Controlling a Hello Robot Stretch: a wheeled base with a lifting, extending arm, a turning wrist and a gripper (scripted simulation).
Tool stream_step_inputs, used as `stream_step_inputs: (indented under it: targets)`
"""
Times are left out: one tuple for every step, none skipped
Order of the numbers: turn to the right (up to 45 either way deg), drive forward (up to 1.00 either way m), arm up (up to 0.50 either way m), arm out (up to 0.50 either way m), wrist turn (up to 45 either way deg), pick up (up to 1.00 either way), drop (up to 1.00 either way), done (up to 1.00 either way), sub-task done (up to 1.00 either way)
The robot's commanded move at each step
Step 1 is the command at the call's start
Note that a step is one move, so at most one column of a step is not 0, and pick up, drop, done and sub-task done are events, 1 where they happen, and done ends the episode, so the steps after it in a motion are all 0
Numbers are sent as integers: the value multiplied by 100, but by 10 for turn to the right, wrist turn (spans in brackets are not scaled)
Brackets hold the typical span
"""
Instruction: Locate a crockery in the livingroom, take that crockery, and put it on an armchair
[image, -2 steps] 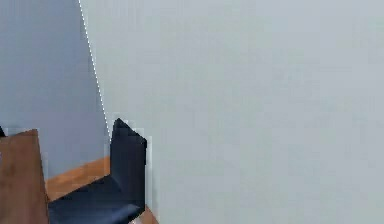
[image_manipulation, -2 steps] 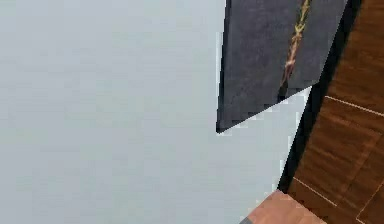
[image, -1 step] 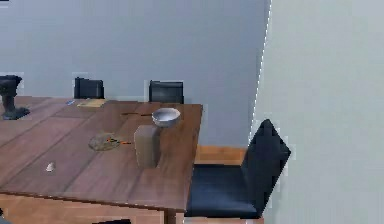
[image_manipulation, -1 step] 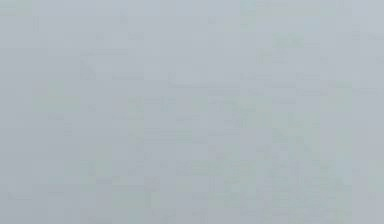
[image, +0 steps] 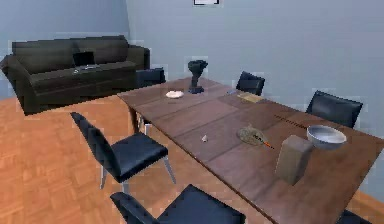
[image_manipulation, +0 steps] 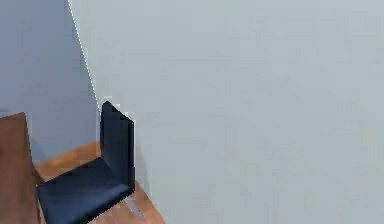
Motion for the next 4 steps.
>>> stream_step_inputs:
  targets:
    - [-450, 0, 0, 0, 0, 0, 0, 0, 0]
    - [450, 0, 0, 0, 0, 0, 0, 0, 0]
    - [450, 0, 0, 0, 0, 0, 0, 0, 0]
    - [120, 0, 0, 0, 0, 0, 0, 0, 0]
